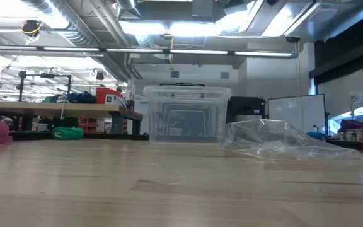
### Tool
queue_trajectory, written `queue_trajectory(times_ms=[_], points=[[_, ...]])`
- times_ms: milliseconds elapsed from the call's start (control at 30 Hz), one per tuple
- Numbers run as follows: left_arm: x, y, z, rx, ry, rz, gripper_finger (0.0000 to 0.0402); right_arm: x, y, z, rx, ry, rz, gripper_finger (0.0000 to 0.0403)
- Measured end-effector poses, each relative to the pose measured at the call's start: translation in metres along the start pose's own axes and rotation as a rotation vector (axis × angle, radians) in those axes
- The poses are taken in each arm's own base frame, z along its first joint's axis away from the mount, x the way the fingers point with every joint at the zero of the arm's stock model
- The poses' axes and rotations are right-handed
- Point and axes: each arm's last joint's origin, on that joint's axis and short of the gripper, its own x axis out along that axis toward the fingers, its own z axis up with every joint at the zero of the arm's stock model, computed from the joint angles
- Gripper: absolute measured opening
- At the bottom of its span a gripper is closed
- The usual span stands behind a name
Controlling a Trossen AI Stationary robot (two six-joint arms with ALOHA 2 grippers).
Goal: Roll bandage
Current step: Roll the green bandage
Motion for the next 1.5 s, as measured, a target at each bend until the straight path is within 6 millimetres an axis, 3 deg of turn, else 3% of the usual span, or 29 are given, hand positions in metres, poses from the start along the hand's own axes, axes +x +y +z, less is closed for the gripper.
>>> queue_trajectory(times_ms=[233, 400, 633, 967, 1133, 1500], points=[[-0.001, 0.006, 0.002, 0.002, 0.001, 0.091, 0.0011, 0.019, 0.006, -0.033, 0.13, 0.162, 0.172, 0.0173], [-0.001, 0.007, 0.002, 0.03, 0.006, 0.129, 0.0011, 0.029, 0.01, -0.056, 0.248, 0.28, 0.291, 0.0209], [0.0, 0.014, 0.0, 0.019, 0.03, 0.173, 0.0011, 0.025, 0.013, -0.052, 0.391, 0.281, 0.406, 0.0216], [0.0, 0.017, 0.0, 0.015, 0.038, 0.183, 0.0011, 0.008, 0.013, -0.027, 0.446, 0.198, 0.453, 0.0216], [0.0, 0.017, 0.0, 0.015, 0.038, 0.184, 0.0011, 0.007, 0.014, -0.024, 0.442, 0.187, 0.506, 0.0216], [0.0, 0.017, -0.006, 0.036, 0.09, 0.193, 0.0011, 0.006, 0.006, -0.02, 0.421, 0.163, 0.323, 0.0216]])
